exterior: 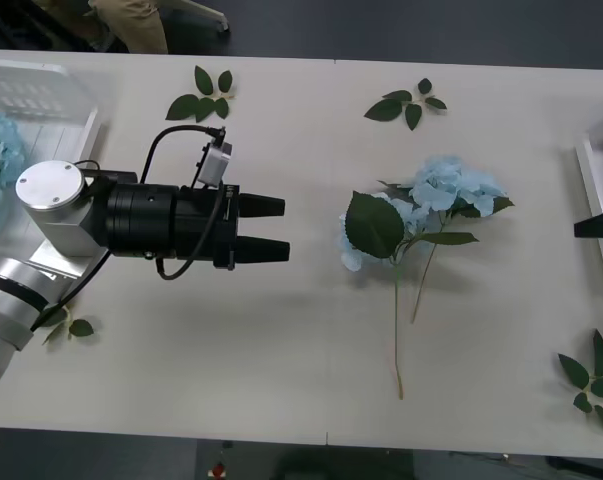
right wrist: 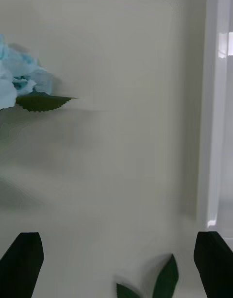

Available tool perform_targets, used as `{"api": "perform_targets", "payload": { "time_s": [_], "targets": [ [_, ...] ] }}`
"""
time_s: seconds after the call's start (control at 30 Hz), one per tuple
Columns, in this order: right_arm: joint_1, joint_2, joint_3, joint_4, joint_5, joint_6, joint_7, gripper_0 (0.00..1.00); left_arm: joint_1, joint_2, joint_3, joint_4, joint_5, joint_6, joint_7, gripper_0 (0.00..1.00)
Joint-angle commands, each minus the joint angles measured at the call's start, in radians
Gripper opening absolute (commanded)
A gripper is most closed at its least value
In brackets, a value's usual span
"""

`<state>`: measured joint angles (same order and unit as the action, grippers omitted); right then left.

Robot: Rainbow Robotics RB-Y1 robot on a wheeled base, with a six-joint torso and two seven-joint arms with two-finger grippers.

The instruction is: Put the red flowers into the right box and the blue flowers into the left box

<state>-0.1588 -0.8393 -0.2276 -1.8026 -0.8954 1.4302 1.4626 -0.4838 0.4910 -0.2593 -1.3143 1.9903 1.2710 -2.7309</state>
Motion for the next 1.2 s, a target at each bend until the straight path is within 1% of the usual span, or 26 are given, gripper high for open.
{"api": "perform_targets", "payload": {
  "time_s": [0.03, 0.13, 0.27, 0.47, 0.63, 0.87, 1.0, 1.2],
  "targets": [
    [0.001, 0.006, 0.057, -0.07, -0.005, -0.028, -0.085, 0.91, -0.053, -0.012, 0.037, -0.049, 0.028, 0.056, 0.026, 1.0],
    [-0.001, 0.006, 0.116, -0.09, -0.01, -0.065, -0.137, 0.91, -0.084, -0.002, 0.041, -0.098, 0.025, 0.093, 0.026, 1.0],
    [-0.011, 0.008, 0.202, -0.104, -0.013, -0.119, -0.199, 0.92, -0.088, 0.023, 0.045, -0.187, -0.004, 0.093, 0.026, 1.0],
    [-0.059, 0.008, 0.317, -0.106, -0.002, -0.177, -0.289, 0.92, -0.078, 0.015, 0.045, -0.224, -0.03, 0.096, 0.026, 1.0],
    [-0.087, 0.032, 0.383, -0.106, 0.012, -0.211, -0.326, 0.92, -0.058, 0.009, 0.045, -0.24, -0.044, 0.09, 0.026, 1.0],
    [-0.09, 0.095, 0.402, -0.106, 0.049, -0.215, -0.331, 0.92, -0.048, 0.009, 0.043, -0.24, -0.045, 0.09, 0.026, 1.0],
    [-0.097, 0.126, 0.427, -0.104, 0.108, -0.217, -0.331, 0.91, -0.047, 0.009, 0.045, -0.24, -0.051, 0.09, 0.026, 1.0],
    [-0.116, 0.135, 0.484, -0.098, 0.171, -0.234, -0.344, 0.92, -0.048, 0.009, 0.045, -0.24, -0.051, 0.09, 0.026, 1.0]
  ]
}}
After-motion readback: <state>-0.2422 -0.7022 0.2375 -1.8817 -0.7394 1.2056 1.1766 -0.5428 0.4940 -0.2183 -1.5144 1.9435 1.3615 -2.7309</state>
